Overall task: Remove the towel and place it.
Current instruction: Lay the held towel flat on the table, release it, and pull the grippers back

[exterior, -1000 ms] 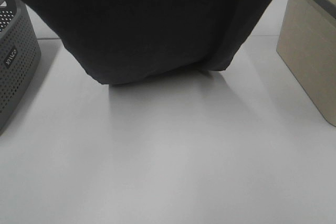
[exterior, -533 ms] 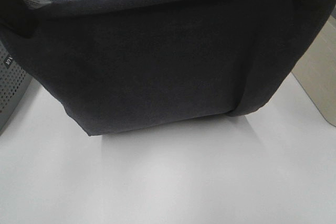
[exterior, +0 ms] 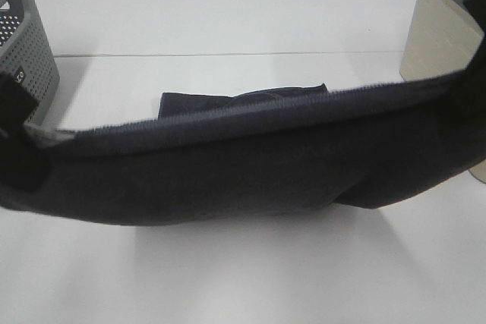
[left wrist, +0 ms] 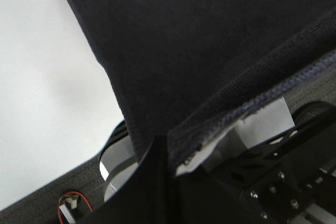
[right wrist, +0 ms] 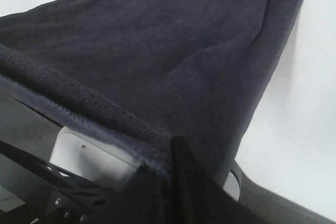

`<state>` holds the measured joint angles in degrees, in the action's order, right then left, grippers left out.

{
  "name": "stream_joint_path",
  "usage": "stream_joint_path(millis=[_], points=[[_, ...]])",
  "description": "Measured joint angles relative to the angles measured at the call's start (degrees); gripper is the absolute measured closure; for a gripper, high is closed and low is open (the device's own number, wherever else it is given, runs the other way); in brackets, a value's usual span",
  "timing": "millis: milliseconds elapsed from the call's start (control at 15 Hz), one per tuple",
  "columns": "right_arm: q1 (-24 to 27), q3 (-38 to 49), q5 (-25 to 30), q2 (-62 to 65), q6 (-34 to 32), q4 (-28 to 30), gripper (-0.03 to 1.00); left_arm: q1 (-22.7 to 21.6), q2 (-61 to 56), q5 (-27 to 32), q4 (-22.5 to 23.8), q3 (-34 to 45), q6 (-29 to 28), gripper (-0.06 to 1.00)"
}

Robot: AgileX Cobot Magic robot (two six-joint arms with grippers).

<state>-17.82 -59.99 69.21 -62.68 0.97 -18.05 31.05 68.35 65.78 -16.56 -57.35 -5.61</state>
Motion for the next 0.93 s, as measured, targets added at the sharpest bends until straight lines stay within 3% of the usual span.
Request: stream_joint_path(millis=[133, 200, 333, 533, 933], points=[[0.1, 5.4, 0.2, 3.4, -0.2, -1.1, 0.95, 4.1, -0.9, 0.1, -1.5, 4.2, -2.3, 0.94], [0.2, 10.2, 0.4, 5.7, -0.3, -1.7, 0.95, 9.1, -0.9, 0.5, -1.8, 6.6, -5.3, 0.94], [0.6, 14.2, 0.5, 6.8, -0.3, -2.2, 0.95, 13.6, -0.9, 1.4, -1.8, 7.0, -8.7, 0.94], [0.6, 18.2, 0.5, 7.0, -0.4, -2.9, 0.95, 17.9, -0.9, 2.4, -1.7, 7.0, -12.2, 0.94], [0.6, 23.9, 0.5, 6.9, -0.5, -2.9, 0.95, 19.5, 2.1, 2.7, -2.2, 7.0, -13.8, 0.94]])
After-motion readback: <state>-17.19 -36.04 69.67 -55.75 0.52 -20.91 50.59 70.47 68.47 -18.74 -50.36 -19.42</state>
